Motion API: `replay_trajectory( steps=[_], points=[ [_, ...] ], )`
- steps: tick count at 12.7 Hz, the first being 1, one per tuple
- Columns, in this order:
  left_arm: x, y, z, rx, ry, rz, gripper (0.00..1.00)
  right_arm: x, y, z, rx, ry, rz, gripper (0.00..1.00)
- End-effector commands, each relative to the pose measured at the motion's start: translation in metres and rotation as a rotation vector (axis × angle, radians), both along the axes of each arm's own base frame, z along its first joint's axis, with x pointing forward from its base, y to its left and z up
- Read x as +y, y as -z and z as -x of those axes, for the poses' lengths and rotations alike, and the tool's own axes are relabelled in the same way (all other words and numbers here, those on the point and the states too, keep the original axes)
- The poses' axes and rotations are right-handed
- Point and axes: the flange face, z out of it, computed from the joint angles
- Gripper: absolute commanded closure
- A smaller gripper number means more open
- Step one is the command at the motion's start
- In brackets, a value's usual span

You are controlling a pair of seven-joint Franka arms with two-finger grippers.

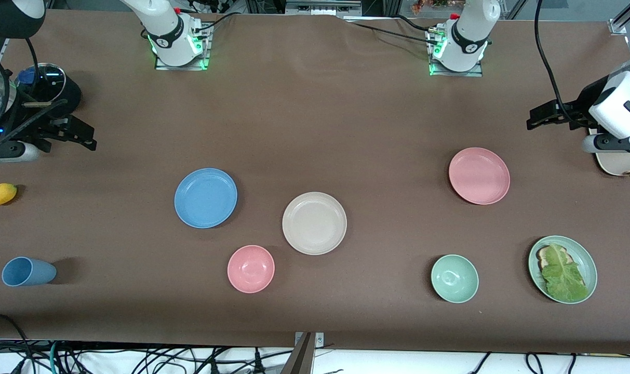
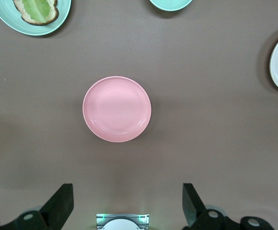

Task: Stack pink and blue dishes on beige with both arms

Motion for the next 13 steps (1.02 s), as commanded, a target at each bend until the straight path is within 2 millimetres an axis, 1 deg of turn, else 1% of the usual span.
replay_trajectory(
  steps=[1,6,10,12,13],
  points=[
    [0.001,-0.007,-0.002,-0.017,0.008,-0.024,0.0,-0.001,0.004,0.003,-0.001,0.018,-0.015,0.0],
    [0.001,-0.009,-0.002,-0.021,0.008,-0.022,0.0,-0.004,0.003,0.003,0.0,0.019,-0.015,0.0],
    [0.002,-0.006,-0.004,-0.017,0.007,-0.022,0.0,-0.004,0.005,0.003,0.0,0.019,-0.015,0.0],
    [0.002,-0.008,-0.005,-0.021,0.006,-0.022,0.0,-0.011,0.005,0.003,0.0,0.033,-0.016,0.0],
    [0.002,-0.008,-0.005,-0.021,0.006,-0.022,0.0,-0.011,0.008,0.002,0.005,0.033,-0.015,0.0]
  ],
)
